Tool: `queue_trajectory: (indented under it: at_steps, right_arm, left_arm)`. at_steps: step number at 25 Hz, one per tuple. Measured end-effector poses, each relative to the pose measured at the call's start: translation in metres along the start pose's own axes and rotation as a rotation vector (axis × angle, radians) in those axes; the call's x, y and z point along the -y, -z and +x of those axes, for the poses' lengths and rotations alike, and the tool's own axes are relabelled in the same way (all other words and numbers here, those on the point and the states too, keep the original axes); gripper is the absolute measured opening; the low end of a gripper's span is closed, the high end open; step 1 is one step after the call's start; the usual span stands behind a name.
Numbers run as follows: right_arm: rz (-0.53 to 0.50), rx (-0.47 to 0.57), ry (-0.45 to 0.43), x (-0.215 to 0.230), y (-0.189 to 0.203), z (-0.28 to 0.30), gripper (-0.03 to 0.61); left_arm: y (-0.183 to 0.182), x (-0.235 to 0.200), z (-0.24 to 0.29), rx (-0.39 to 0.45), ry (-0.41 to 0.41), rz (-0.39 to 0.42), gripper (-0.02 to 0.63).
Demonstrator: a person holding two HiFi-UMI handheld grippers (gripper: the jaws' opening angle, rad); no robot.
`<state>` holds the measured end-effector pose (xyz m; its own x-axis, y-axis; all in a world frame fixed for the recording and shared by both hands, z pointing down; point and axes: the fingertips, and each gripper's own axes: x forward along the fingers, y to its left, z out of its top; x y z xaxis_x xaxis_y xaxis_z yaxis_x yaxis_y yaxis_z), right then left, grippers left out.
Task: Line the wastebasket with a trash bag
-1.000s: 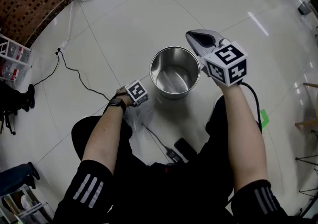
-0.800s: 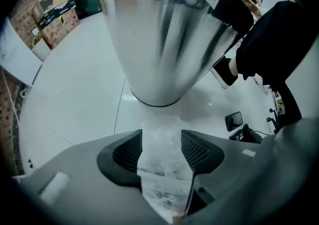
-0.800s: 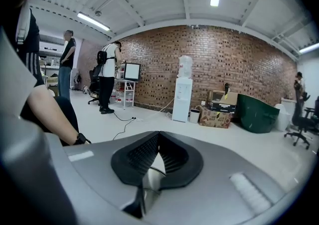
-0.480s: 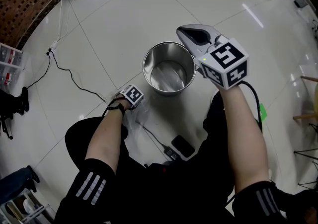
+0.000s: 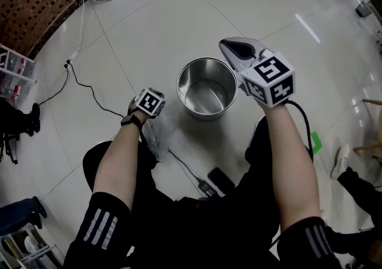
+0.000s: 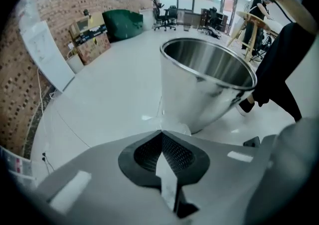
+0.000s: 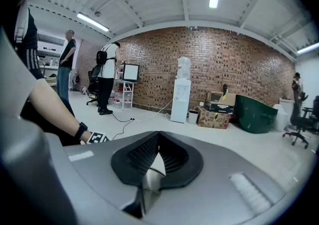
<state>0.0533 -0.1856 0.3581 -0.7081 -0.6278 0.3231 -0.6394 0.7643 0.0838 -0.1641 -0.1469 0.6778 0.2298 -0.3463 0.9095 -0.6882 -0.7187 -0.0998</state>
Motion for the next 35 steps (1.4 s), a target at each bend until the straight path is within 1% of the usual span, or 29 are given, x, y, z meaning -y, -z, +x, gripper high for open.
queue_trajectory:
  at_steps: [2, 4, 6, 11, 14, 17, 19, 23, 26, 29, 31, 32, 33, 35]
  right_arm:
    - [0.001, 0.007, 0.007, 0.001, 0.000, -0.003, 0.008]
    - [0.004, 0.011, 0.015, 0.003, 0.000, -0.006, 0.008]
    - [0.006, 0.015, 0.019, 0.005, -0.002, -0.007, 0.008]
    - [0.008, 0.029, 0.025, 0.007, -0.006, -0.011, 0.008]
    - [0.007, 0.036, 0.029, 0.007, -0.009, -0.012, 0.008]
    - [0.004, 0.042, 0.036, 0.008, -0.011, -0.014, 0.008]
    - [0.010, 0.044, 0.041, 0.010, -0.010, -0.014, 0.008]
    - [0.019, 0.037, 0.045, 0.012, -0.007, -0.012, 0.008]
    - [0.019, 0.024, 0.045, 0.013, -0.004, -0.008, 0.008]
    - [0.023, 0.006, 0.040, 0.014, 0.002, -0.003, 0.008]
    - [0.030, -0.032, 0.021, 0.012, 0.013, 0.002, 0.011]
    - [0.036, -0.067, 0.004, 0.009, 0.021, 0.006, 0.045]
    - [0.039, -0.111, -0.012, 0.006, 0.032, 0.011, 0.111]
    - [0.030, -0.216, -0.029, 0.002, 0.058, 0.020, 0.155]
  left_arm:
    - [-0.015, -0.014, -0.017, 0.036, -0.030, 0.005, -0.006]
    - [-0.034, -0.023, -0.037, 0.081, -0.045, 0.032, -0.006]
    - [-0.059, -0.029, -0.061, 0.137, -0.047, 0.064, -0.006]
    - [-0.121, -0.042, -0.126, 0.297, -0.100, 0.137, -0.006]
    - [-0.155, -0.029, -0.159, 0.383, -0.103, 0.218, -0.006]
    - [-0.181, 0.002, -0.174, 0.434, -0.066, 0.298, -0.006]
    - [-0.190, 0.025, -0.173, 0.432, -0.040, 0.364, -0.006]
    - [-0.199, 0.077, -0.152, 0.399, 0.024, 0.495, -0.006]
    - [-0.201, 0.112, -0.131, 0.386, 0.088, 0.554, -0.006]
    - [-0.199, 0.139, -0.113, 0.357, 0.140, 0.622, -0.006]
    - [-0.198, 0.152, -0.106, 0.342, 0.167, 0.658, -0.006]
    - [-0.197, 0.158, -0.104, 0.338, 0.182, 0.670, -0.006]
    - [-0.196, 0.164, -0.102, 0.335, 0.196, 0.680, -0.006]
    - [-0.193, 0.173, -0.098, 0.328, 0.216, 0.699, -0.006]
